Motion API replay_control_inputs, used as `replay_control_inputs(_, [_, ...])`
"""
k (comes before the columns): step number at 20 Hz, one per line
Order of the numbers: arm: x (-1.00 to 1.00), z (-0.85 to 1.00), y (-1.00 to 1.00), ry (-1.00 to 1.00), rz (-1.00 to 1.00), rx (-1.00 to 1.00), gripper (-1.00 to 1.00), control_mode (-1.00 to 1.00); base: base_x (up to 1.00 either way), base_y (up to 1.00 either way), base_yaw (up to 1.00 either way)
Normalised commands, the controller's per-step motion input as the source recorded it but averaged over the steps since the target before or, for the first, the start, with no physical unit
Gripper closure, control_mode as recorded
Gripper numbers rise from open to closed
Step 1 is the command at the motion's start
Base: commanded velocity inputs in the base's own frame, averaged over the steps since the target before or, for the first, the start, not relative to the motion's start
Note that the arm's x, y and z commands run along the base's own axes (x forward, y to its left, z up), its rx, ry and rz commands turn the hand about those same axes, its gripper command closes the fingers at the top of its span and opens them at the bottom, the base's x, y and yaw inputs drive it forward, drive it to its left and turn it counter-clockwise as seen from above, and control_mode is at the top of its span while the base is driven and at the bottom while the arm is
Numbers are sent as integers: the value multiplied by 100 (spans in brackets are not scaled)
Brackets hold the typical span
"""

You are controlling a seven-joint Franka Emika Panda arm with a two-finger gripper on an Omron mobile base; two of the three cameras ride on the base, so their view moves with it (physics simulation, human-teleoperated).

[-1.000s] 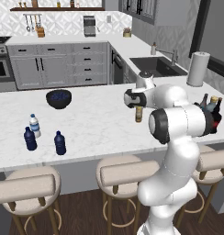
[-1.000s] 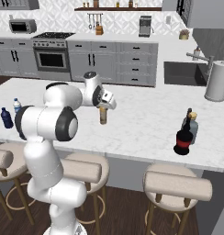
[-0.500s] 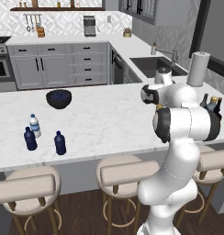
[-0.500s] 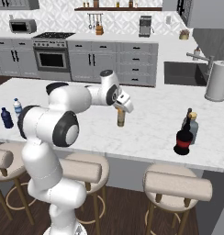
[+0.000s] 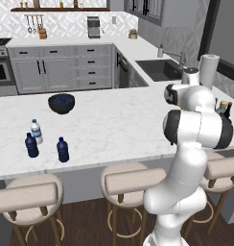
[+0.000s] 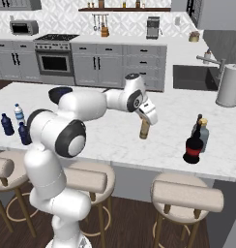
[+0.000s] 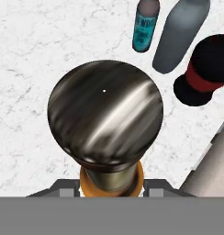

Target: Move the plastic bottles in the middle to the plastics group, and the glass bottles in the middle to the glass group.

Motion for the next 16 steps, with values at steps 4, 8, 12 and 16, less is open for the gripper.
replay_control_inputs(4, [-37,0,-30,0,-13,-5,100,-100,0,0,0])
replay_control_inputs(8, [-5,0,-29,2,-10,-12,100,-100,0,0,0])
replay_control_inputs(12, [4,0,-26,3,-10,-13,100,-100,0,0,0])
replay_control_inputs(16, [0,0,-50,2,-9,-1,100,-100,0,0,0])
